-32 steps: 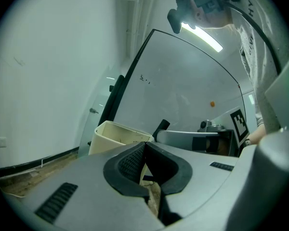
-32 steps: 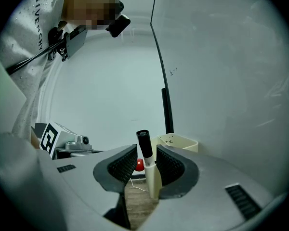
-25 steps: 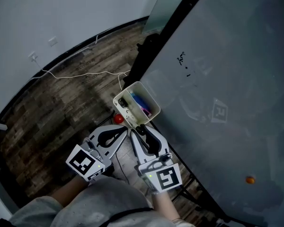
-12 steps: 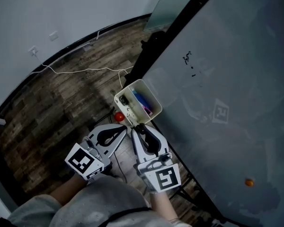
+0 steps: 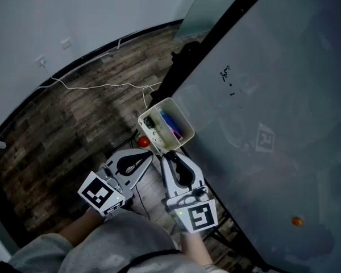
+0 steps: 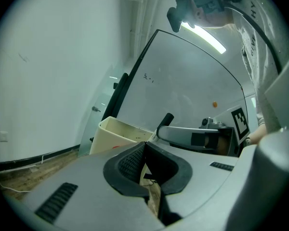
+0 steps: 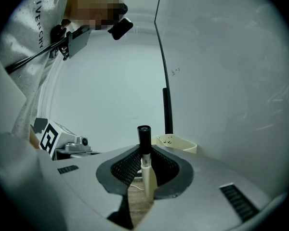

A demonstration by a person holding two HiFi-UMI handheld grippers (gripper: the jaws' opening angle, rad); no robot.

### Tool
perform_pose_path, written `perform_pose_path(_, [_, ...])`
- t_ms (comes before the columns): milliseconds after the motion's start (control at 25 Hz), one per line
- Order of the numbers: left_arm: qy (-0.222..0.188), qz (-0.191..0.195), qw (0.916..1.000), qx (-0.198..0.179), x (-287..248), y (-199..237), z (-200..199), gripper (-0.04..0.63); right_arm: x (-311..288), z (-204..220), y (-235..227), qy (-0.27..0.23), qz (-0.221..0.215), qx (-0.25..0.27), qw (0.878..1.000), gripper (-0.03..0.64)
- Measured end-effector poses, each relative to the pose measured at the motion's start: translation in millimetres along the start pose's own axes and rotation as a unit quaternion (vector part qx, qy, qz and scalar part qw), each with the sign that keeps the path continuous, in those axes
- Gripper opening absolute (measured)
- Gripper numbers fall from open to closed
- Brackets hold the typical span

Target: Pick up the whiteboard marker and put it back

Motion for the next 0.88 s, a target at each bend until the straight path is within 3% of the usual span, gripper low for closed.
perform_pose_path(880, [-0.021,-0.001,0.9996,-0.016,1,-12,-16,0.015,20,-31,-1,-0.033,-0.001,0.021,0.999,0.075])
Point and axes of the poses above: the fingertips, and each gripper's own axes: x backward along the fingers, y to its left, z out of its underside, the point moved 9 cm from there along x, backward along the fingers, and after that the axes turned 5 degrees about -z, right-handed, at the moved point
